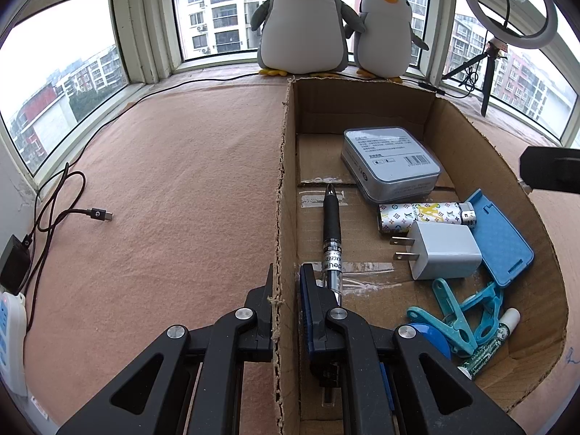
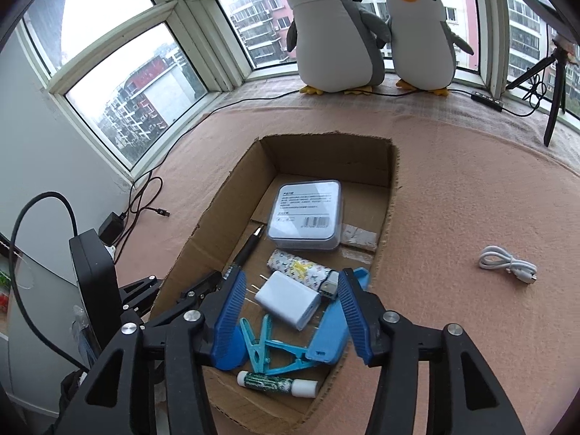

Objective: Organize rigid objects
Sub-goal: 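Move the right tool to the white cable and grasp it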

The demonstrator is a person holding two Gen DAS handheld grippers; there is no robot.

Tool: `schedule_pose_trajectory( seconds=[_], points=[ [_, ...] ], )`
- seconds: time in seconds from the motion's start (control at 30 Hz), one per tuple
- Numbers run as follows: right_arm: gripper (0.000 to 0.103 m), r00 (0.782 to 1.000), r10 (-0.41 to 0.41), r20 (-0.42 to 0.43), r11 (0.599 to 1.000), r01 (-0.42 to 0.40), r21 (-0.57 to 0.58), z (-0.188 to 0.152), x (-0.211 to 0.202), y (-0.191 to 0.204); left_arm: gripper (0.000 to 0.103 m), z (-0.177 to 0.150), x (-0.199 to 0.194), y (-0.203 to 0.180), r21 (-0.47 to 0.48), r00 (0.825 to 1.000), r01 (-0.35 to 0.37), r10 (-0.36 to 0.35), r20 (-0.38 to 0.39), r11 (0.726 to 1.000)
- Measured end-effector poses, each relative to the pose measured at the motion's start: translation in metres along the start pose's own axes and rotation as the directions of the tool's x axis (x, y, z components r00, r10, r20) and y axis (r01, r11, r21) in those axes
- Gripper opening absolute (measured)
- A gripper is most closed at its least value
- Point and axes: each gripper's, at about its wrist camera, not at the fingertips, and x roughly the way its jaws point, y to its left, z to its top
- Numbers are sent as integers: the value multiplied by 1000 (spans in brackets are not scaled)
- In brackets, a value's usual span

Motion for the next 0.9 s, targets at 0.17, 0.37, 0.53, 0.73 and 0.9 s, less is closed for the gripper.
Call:
schedule_pose_trajectory(
  seconds=[0.17,0.37,0.53,0.73,0.9],
  points=[
    [63,1000,-4,24,1000,4,24,2,-17,-28,10,0,0,0,0,1000,0,0,0,1000],
    [69,995,-90,33,995,88,52,7,-30,-76,10,0,0,0,1,1000,0,0,0,1000],
    [70,992,-129,2,989,129,74,14,-25,-118,10,0,0,0,2,1000,-1,1,0,1000],
    [70,988,-151,-41,985,154,79,20,-9,-154,10,0,0,0,3,1000,-5,5,-1,1000],
    [70,991,-117,-64,981,126,148,24,7,-182,10,0,0,0,4,1000,-4,4,-1,1000]
  ],
)
